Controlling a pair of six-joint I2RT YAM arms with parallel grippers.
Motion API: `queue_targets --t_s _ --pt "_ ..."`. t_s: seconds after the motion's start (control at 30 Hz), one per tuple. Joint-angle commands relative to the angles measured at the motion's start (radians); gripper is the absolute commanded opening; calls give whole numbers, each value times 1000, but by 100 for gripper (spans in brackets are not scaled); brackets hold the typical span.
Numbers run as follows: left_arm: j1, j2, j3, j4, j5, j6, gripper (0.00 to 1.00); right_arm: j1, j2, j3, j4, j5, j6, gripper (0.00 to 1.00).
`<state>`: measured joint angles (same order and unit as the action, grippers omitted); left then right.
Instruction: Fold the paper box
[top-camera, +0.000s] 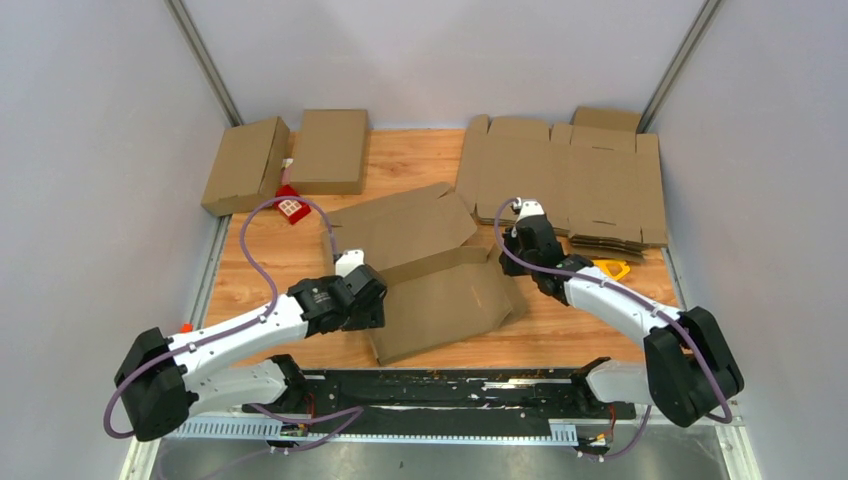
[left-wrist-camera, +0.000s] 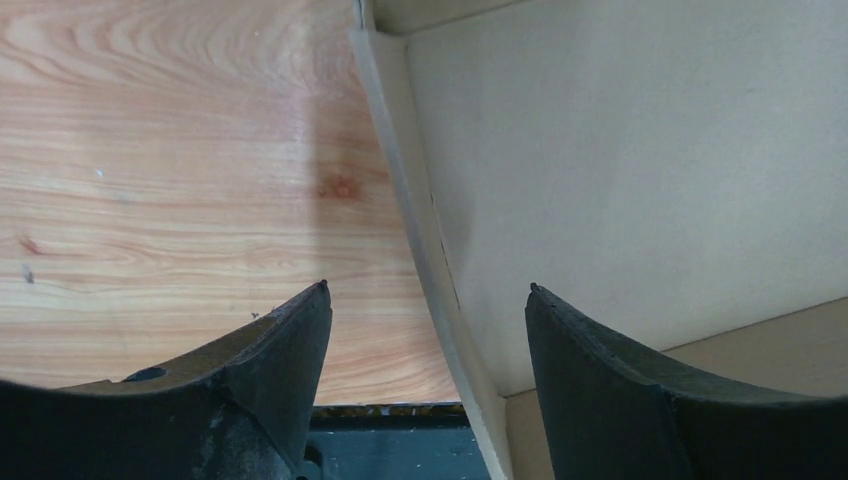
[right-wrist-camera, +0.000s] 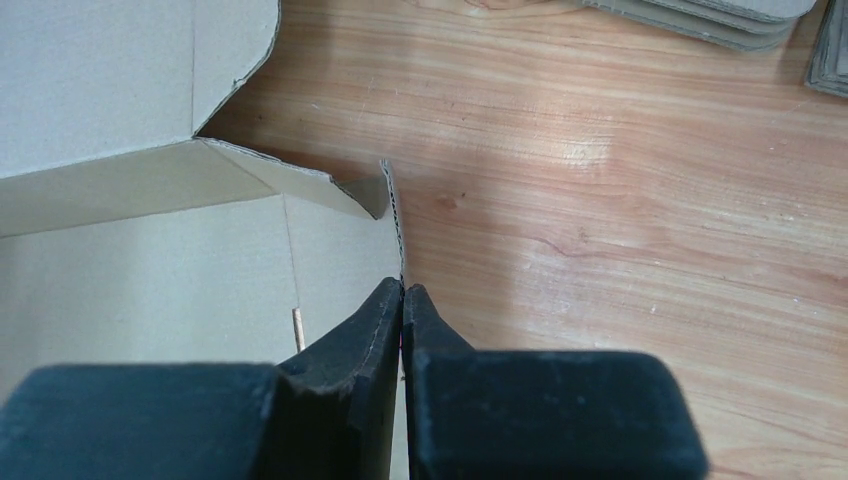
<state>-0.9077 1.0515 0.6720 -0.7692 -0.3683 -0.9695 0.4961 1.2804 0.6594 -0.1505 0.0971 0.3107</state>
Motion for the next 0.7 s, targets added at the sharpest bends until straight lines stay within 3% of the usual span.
queue_targets --t_s 0.0,0.23,0.57,0.6,0.67 --pt "-10 4 -18 73 -7 -61 74 8 -34 -7 60 21 18 5" --pt "-8 36 -36 166 -57 66 57 13 -66 -21 95 -47 6 8" --pt "62 74 -38 267 -33 264 55 13 -84 -37 123 -131 7 9" --pt "62 70 -42 274 -39 270 54 13 -84 -38 120 -128 7 10" --pt "65 62 -48 286 -44 287 53 13 -80 -30 96 -103 8 24"
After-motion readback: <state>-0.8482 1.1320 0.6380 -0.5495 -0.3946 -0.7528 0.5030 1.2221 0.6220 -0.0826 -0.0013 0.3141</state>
